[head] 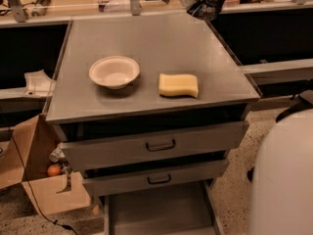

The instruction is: Place blue chip bag into bottom drawer

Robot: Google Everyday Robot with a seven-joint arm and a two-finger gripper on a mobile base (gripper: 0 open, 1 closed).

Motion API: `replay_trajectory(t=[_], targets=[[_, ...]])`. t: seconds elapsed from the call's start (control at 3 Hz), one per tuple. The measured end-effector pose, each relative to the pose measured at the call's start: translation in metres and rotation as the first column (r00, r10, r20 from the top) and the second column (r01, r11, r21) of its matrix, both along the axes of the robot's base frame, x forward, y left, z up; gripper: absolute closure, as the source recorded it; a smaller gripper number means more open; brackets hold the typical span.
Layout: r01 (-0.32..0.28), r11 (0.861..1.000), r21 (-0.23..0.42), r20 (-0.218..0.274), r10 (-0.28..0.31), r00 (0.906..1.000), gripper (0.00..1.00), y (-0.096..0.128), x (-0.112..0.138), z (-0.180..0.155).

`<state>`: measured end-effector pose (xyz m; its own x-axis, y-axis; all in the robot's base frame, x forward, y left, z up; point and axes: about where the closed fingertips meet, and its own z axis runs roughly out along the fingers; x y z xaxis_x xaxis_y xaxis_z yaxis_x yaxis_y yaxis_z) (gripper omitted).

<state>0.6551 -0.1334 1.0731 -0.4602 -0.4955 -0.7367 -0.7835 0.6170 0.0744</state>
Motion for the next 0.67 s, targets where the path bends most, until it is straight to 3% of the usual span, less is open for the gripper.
replay_trajectory(t=[0.33,0.67], targets=[[0.042,0.999,-0.005,0.053,-0.042,0.9977,1.0,-0.0063,-0.0487,0.0325],[0.035,0.999,-0.009,0.037,-0.035,0.9987,1.0,-0.0029,-0.0484,0.0253]])
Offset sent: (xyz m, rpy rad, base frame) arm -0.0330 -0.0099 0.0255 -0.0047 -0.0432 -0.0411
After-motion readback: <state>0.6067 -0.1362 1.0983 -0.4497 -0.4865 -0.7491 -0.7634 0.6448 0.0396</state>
